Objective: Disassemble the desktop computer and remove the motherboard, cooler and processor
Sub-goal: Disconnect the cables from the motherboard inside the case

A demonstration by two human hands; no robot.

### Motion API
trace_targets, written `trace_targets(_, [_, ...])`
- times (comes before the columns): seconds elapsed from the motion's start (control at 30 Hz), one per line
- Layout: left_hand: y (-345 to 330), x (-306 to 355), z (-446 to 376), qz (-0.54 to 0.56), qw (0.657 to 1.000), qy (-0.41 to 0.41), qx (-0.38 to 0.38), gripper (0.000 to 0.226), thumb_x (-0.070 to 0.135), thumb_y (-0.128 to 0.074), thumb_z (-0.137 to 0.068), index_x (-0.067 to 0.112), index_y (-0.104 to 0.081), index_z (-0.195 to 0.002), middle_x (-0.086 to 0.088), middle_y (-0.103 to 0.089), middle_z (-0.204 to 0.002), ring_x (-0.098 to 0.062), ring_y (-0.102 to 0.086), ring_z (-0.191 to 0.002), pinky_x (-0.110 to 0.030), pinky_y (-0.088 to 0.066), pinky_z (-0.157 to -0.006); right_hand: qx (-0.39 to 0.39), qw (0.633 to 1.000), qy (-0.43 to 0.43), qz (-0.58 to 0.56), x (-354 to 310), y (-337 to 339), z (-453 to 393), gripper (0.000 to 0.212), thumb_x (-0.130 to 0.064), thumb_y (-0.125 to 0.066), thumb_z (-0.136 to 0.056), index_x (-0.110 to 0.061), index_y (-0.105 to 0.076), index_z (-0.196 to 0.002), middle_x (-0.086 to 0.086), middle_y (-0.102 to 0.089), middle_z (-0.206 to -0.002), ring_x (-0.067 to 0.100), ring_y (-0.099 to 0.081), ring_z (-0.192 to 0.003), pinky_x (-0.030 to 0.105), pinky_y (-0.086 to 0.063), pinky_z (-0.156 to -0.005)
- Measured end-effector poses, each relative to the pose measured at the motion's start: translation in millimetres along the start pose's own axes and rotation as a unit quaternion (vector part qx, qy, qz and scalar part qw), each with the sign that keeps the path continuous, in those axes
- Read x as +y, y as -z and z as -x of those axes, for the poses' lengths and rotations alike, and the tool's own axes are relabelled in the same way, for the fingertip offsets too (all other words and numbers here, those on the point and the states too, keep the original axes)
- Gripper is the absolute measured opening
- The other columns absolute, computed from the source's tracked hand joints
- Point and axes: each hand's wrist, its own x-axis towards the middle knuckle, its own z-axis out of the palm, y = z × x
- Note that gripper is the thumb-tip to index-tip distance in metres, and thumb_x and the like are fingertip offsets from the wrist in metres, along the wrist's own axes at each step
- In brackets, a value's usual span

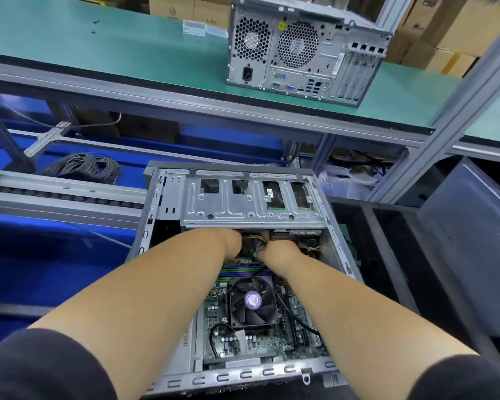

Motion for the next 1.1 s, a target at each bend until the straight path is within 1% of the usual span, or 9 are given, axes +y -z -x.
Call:
trace_targets(0.17, [0.0, -0.1, -3.8, 0.023, 1.0, -0.014, 0.001, 0.017, 0.017, -0.043, -0.101, 0.011, -0.059, -0.101, -0.006, -0.05, -0.094, -0.021, -0.044, -0.086, -0.031, -0.04, -0.081, -0.046, 0.994, -0.029, -0.095, -2.0, -4.1, -25.3, 0.055, -0.047, -0.047, -0.096, -0.025, -0.039, -0.146, 0.008, -0.047, -0.147, 0.028, -0.044, -0.133, 0.036, -0.035, -0.11])
trace_targets(0.23, [-0.2, -0.9, -4.2, 0.015, 1.0, -0.023, -0.007, 0.02, 0.018, -0.042, -0.101, 0.01, -0.06, -0.105, -0.007, -0.05, -0.098, -0.021, -0.045, -0.087, -0.033, -0.042, -0.084, -0.037, 0.995, -0.018, -0.085, 1.7, -7.7, -28.1, 0.055, -0.049, -0.048, -0.094, -0.027, -0.04, -0.144, 0.012, -0.054, -0.138, 0.029, -0.051, -0.126, 0.032, -0.04, -0.1])
trace_targets(0.33, [1.8, -0.4, -2.9, 0.01, 1.0, -0.017, -0.017, 0.017, 0.012, -0.042, -0.099, 0.01, -0.057, -0.092, -0.006, -0.05, -0.09, -0.021, -0.046, -0.085, -0.032, -0.041, -0.079, -0.013, 0.997, 0.016, -0.076, 3.5, -10.5, -28.3, 0.055, -0.043, -0.048, -0.095, -0.027, -0.034, -0.146, 0.014, -0.058, -0.131, 0.03, -0.055, -0.119, 0.031, -0.038, -0.084])
trace_targets(0.43, [3.9, 0.6, -0.9, -0.019, 0.999, -0.019, -0.033, 0.029, 0.009, -0.041, -0.098, 0.012, -0.044, -0.069, -0.003, -0.043, -0.075, -0.022, -0.044, -0.083, -0.031, -0.038, -0.077, -0.018, 0.998, 0.025, -0.063, 3.9, -9.9, -25.8, 0.066, -0.044, -0.046, -0.095, -0.028, -0.018, -0.153, 0.014, -0.054, -0.136, 0.031, -0.054, -0.12, 0.031, -0.039, -0.082])
trace_targets(0.5, [2.7, -0.2, -0.9, -0.018, 0.999, -0.017, -0.024, 0.027, 0.01, -0.042, -0.098, 0.011, -0.046, -0.071, -0.003, -0.043, -0.075, -0.022, -0.045, -0.084, -0.031, -0.039, -0.078, -0.021, 0.998, 0.03, -0.048, 3.9, -8.9, -22.8, 0.073, -0.046, -0.047, -0.095, -0.028, -0.009, -0.154, 0.013, -0.051, -0.139, 0.031, -0.052, -0.123, 0.031, -0.04, -0.087])
trace_targets(0.6, [1.0, -0.9, -0.8, -0.012, 1.0, -0.018, -0.01, 0.018, 0.014, -0.042, -0.099, 0.011, -0.051, -0.083, -0.004, -0.047, -0.081, -0.022, -0.046, -0.085, -0.033, -0.041, -0.081, 0.018, 0.999, 0.036, -0.03, 3.4, -11.1, -21.5, 0.065, -0.041, -0.044, -0.098, -0.026, -0.014, -0.153, 0.016, -0.056, -0.133, 0.032, -0.056, -0.117, 0.031, -0.041, -0.085])
trace_targets(0.83, [4.7, 4.4, 4.8, -0.019, 1.0, -0.001, -0.02, 0.032, 0.006, -0.043, -0.096, 0.014, -0.041, -0.065, -0.002, -0.04, -0.069, -0.014, -0.035, -0.059, -0.03, -0.037, -0.073, 0.071, 0.995, 0.056, -0.052, 1.6, -17.8, -12.2, 0.054, -0.029, -0.045, -0.098, -0.024, -0.028, -0.149, 0.017, -0.064, -0.113, 0.034, -0.062, -0.097, 0.027, -0.039, -0.069])
trace_targets(1.0, [6.6, 6.4, 7.3, -0.04, 0.999, -0.008, -0.035, 0.033, 0.004, -0.044, -0.096, 0.013, -0.041, -0.064, -0.002, -0.04, -0.069, -0.013, -0.034, -0.058, -0.03, -0.037, -0.073, 0.075, 0.993, 0.063, -0.06, 0.3, -18.9, -10.1, 0.054, -0.026, -0.046, -0.098, -0.024, -0.03, -0.15, 0.015, -0.065, -0.108, 0.03, -0.06, -0.086, 0.027, -0.039, -0.067])
trace_targets(1.1, [6.9, 5.6, 9.7, -0.033, 0.999, -0.013, -0.021, 0.033, 0.004, -0.045, -0.095, 0.013, -0.042, -0.064, -0.003, -0.041, -0.069, -0.014, -0.037, -0.059, -0.03, -0.038, -0.073, 0.085, 0.99, 0.053, -0.102, -1.9, -16.6, -8.5, 0.052, -0.024, -0.046, -0.097, -0.028, -0.034, -0.148, 0.01, -0.058, -0.089, 0.027, -0.052, -0.075, 0.027, -0.039, -0.065])
